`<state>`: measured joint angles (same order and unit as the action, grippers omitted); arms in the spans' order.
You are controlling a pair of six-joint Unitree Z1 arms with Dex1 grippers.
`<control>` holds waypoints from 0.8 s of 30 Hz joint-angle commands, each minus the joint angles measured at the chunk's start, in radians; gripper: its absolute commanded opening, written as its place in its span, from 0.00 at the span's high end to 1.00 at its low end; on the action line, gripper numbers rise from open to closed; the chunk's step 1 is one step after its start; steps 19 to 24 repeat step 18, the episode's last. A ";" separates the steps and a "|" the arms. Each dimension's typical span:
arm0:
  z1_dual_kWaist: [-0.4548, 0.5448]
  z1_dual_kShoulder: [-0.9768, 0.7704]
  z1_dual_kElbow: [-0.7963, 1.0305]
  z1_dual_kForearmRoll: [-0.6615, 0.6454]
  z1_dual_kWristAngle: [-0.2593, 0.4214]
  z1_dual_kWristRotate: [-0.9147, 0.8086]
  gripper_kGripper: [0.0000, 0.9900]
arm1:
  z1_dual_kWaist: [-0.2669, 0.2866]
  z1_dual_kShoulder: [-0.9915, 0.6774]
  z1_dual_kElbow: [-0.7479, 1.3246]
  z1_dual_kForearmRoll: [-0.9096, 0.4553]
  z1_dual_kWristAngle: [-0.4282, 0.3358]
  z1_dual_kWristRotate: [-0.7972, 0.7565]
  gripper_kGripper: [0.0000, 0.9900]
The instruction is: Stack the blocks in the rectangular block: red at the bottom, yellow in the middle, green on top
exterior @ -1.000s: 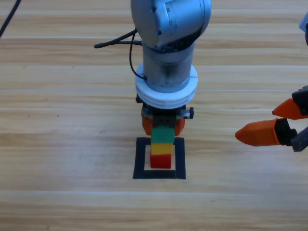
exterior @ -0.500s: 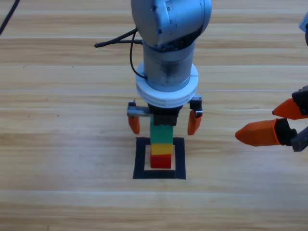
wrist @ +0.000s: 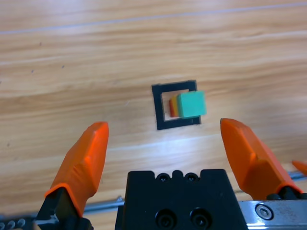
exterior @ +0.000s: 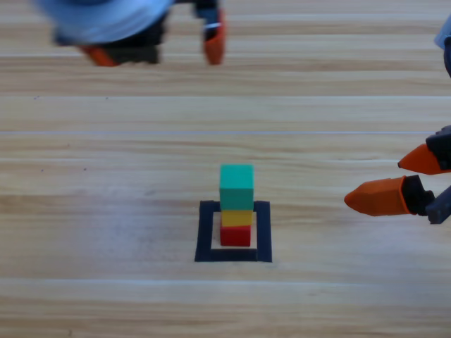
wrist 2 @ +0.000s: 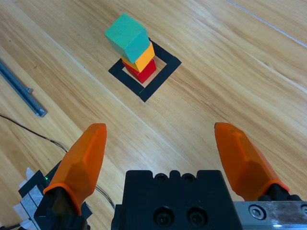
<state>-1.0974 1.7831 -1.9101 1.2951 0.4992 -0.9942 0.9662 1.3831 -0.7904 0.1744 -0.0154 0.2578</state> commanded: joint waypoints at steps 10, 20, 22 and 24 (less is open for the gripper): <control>-0.039 -0.338 0.827 -0.583 -0.024 0.175 0.00 | -0.029 0.051 0.016 -0.029 -0.006 -0.006 0.00; -0.039 -0.344 0.841 -0.585 -0.024 0.180 0.00 | -0.029 0.060 0.014 -0.029 -0.006 -0.009 0.00; -0.039 -0.344 0.841 -0.585 -0.024 0.180 0.00 | -0.029 0.060 0.014 -0.029 -0.006 -0.009 0.00; -0.039 -0.344 0.841 -0.585 -0.024 0.180 0.00 | -0.029 0.060 0.014 -0.029 -0.006 -0.009 0.00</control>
